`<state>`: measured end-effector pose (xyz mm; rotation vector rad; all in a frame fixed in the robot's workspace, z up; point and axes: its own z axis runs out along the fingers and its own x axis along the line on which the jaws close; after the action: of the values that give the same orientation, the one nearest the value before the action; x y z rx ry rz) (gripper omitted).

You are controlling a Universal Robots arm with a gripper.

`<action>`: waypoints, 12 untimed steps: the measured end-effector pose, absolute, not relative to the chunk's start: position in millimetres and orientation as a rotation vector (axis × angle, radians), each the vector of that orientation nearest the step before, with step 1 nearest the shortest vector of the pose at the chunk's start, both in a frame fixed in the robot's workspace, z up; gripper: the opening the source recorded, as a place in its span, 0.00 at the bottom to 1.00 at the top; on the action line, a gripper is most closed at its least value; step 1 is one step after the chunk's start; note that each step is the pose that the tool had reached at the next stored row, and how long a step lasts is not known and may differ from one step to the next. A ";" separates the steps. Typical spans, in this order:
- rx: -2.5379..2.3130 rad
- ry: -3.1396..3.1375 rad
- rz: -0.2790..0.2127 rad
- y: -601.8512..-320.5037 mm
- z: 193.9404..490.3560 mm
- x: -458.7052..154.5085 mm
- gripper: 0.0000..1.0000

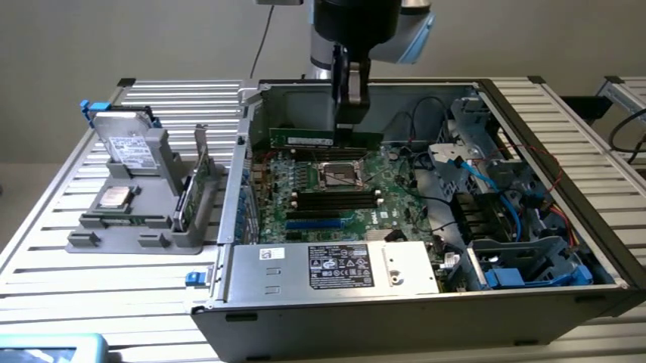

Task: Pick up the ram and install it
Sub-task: 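Pick up the ram and move it above insertion slot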

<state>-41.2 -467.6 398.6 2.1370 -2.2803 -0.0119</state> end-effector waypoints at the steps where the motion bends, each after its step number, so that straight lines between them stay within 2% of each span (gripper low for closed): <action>1: 2.137 -2.280 -0.012 -465.9 398.4 -39.3 0.13; 7: 2.148 -2.284 0.003 -446.1 395.3 -37.3 0.13; 12: 2.170 -2.294 0.037 -439.1 394.5 -36.2 0.13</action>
<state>-36.2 -439.1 394.5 2.1697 -2.2944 0.0369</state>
